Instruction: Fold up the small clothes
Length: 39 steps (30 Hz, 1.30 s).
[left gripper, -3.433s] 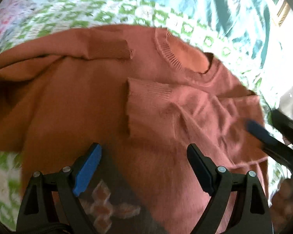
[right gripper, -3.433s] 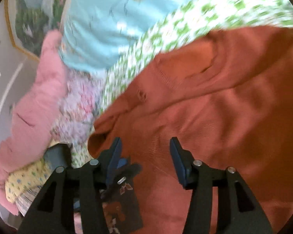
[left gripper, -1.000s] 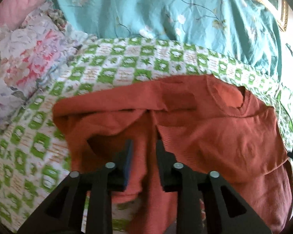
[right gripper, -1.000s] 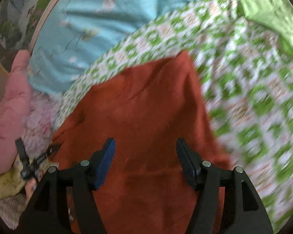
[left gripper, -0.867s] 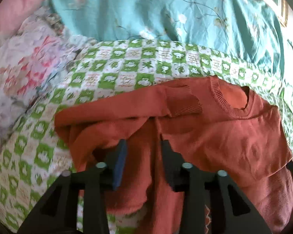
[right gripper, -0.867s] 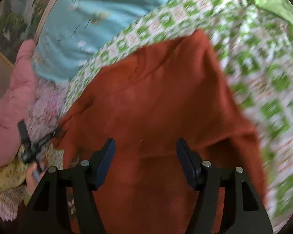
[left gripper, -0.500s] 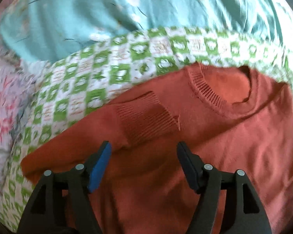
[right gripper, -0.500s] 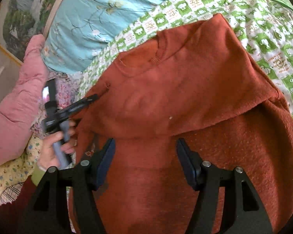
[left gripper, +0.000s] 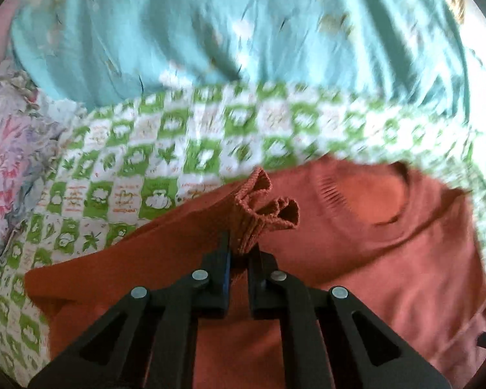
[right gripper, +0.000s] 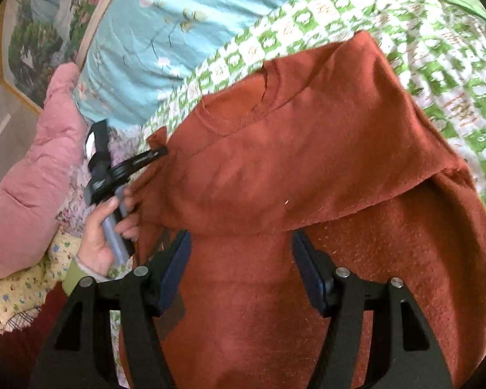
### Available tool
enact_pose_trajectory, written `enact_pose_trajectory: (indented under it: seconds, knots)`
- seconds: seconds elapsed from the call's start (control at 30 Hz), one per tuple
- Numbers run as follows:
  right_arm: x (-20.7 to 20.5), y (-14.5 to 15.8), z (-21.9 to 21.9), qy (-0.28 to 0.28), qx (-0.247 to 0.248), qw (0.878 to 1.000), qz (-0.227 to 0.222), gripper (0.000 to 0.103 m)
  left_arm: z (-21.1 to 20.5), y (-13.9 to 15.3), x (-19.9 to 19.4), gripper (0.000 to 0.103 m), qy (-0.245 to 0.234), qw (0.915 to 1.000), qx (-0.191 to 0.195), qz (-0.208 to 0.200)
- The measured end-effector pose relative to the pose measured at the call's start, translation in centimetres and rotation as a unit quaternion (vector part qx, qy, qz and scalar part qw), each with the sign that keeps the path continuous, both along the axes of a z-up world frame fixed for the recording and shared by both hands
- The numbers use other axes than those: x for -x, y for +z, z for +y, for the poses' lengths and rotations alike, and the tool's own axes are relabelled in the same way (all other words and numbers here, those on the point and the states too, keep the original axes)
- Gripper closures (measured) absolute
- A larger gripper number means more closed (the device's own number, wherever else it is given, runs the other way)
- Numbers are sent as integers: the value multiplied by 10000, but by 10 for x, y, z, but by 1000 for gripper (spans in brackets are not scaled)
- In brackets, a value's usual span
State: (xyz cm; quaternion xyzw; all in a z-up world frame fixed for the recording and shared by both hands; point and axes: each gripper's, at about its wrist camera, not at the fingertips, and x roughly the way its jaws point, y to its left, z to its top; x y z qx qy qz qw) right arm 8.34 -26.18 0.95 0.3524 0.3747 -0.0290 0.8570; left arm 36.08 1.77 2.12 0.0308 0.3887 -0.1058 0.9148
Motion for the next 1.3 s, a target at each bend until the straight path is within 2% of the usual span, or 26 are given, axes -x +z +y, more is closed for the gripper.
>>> enact_pose_trajectory:
  seconds: [0.1,0.2,0.33,0.47,0.57,0.73,0.83,0.9,0.97,1.07,1.17,1.3]
  knots:
    - [10,3,-5,-172,58,9998,-67,38,-15,31,28,98,-194,9986,397,-294]
    - [19,6,-11,-356,90,9993,-107,38,-47,55,58,97,-627,9943,701,-505]
    - [41,15,-26,-858,186,9958,-270,38,-106,61,82,97,-1231,9873,902,-434]
    - [66,24,-48,-1410,246,9885,-477,38,-165,44,96,97,-1666,9816,890,-280]
    - [83,26,-68,-1751,235,9831,-486,38,-203,19,97,97,-1771,9807,825,-61]
    - [88,21,-77,-1753,137,9836,-395,38,-239,-40,87,92,-1907,9798,434,425]
    - [85,20,-71,-1627,132,9858,-389,38,-239,-60,87,78,-1952,9770,437,744]
    - [80,20,-67,-1530,125,9874,-397,38,-230,-61,93,53,-1994,9752,481,832]
    - [75,21,-64,-1451,164,9885,-389,38,-220,-57,103,46,-2016,9756,417,761]
    - [65,20,-59,-1304,197,9906,-359,38,-192,-48,120,43,-1951,9781,383,620]
    - [43,15,-52,-1019,324,9942,-138,38,-152,-41,132,43,-1777,9813,434,600]
    - [14,10,-44,-603,674,9959,42,38,-85,-32,146,43,-1238,9910,266,436]
